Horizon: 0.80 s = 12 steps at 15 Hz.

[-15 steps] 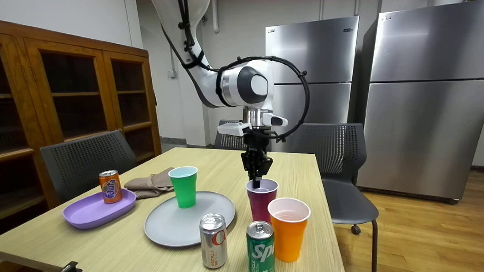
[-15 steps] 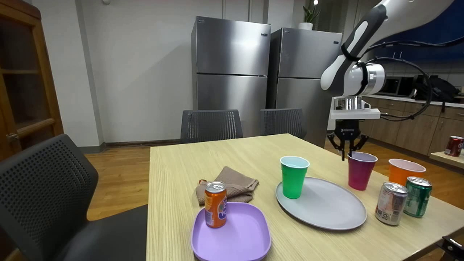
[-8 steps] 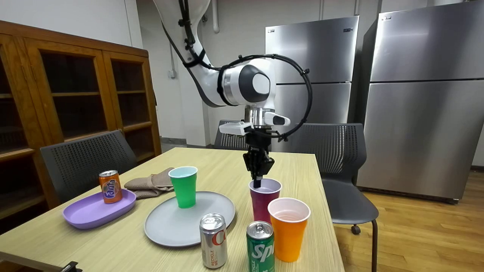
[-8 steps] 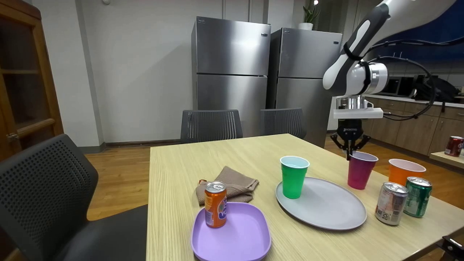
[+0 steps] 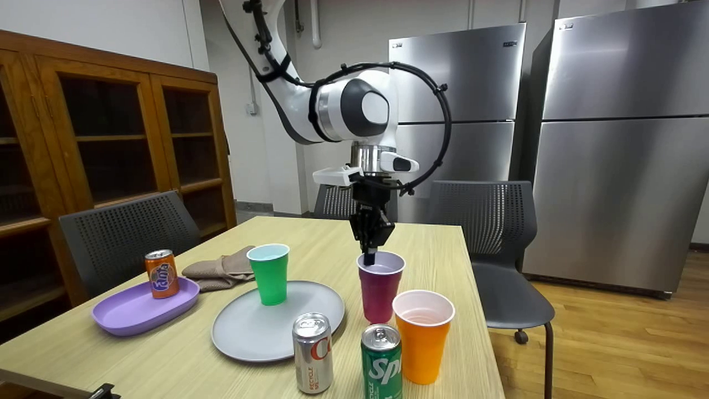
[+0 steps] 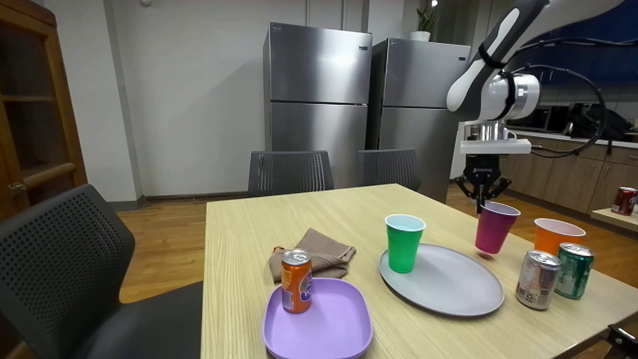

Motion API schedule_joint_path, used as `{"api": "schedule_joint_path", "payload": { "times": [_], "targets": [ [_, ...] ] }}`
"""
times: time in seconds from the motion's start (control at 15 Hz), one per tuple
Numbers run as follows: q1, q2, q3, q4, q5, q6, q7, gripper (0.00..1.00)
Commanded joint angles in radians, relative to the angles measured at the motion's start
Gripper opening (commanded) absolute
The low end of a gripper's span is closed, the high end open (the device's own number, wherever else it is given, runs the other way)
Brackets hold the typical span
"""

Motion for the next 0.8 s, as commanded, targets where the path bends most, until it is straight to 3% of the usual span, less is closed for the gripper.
{"api": "schedule_joint_path", "payload": {
  "times": [0.0, 0.73],
  "targets": [
    [0.008, -0.101, 0.016, -0.076, 0.004, 0.011, 0.003, 0.01],
    [0.071, -0.158, 0.082, -0.126, 0.001, 0.013, 0.013, 0.01]
  ]
}}
